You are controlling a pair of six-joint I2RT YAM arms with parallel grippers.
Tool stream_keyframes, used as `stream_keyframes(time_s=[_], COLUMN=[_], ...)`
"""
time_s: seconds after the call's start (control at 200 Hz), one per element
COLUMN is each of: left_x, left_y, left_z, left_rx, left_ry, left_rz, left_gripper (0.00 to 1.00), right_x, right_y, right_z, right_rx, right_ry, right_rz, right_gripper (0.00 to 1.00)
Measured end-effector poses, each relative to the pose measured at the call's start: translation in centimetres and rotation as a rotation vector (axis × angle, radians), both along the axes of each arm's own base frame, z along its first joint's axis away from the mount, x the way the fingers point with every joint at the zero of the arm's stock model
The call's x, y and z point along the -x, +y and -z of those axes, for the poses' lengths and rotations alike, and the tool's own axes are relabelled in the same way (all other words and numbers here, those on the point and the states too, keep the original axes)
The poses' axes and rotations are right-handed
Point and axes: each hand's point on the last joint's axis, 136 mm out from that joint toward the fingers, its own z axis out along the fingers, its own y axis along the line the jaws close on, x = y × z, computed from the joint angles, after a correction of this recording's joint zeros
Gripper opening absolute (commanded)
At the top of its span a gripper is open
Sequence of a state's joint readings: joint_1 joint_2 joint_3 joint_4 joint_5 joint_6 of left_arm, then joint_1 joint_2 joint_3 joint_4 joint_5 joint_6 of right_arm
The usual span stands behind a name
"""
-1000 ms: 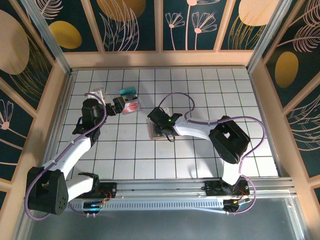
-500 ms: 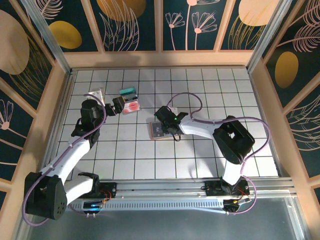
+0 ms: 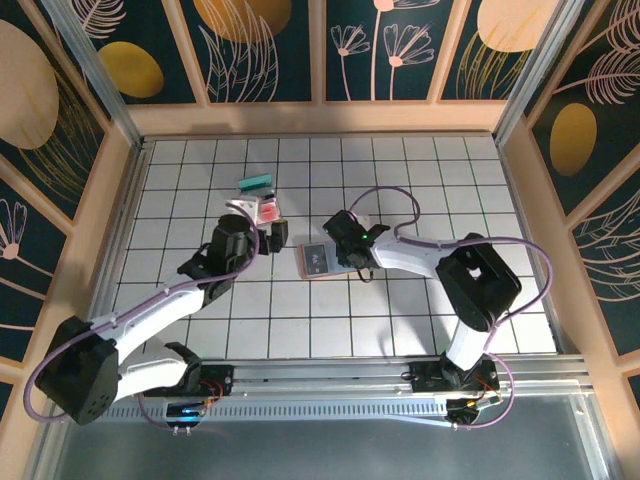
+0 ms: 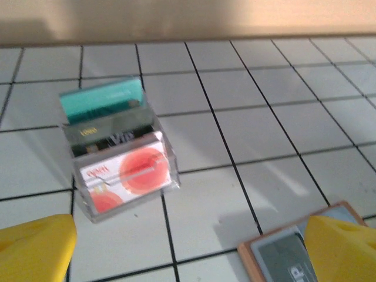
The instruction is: Take the credit cards out of the card holder
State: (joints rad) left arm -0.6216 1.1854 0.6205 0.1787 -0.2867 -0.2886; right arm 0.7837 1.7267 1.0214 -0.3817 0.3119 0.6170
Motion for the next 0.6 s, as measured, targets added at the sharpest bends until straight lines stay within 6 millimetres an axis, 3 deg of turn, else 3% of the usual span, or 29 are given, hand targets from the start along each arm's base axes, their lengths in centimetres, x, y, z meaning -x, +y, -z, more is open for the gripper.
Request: stream_keyframes(time_s=[0.3,0.601], left_x=[2.1,2.4], left_y=[-4.0,-4.5], left_z=[5.0,8.6], left_rx=[-0.116,-0.153], left_ry=[0.093,0.176], left_rz=[0.089,0.082], left_gripper=[0.99,0.99], right_x=[-0.2,-1.5], right_y=[-2.5,-4.2], right_z=[-0.6,-4.7], right_rx=[-0.046,-0.133], right_ry=[-0.002,-0.09], right_rz=[0.073,0.133], right_gripper=[0.34,0.34])
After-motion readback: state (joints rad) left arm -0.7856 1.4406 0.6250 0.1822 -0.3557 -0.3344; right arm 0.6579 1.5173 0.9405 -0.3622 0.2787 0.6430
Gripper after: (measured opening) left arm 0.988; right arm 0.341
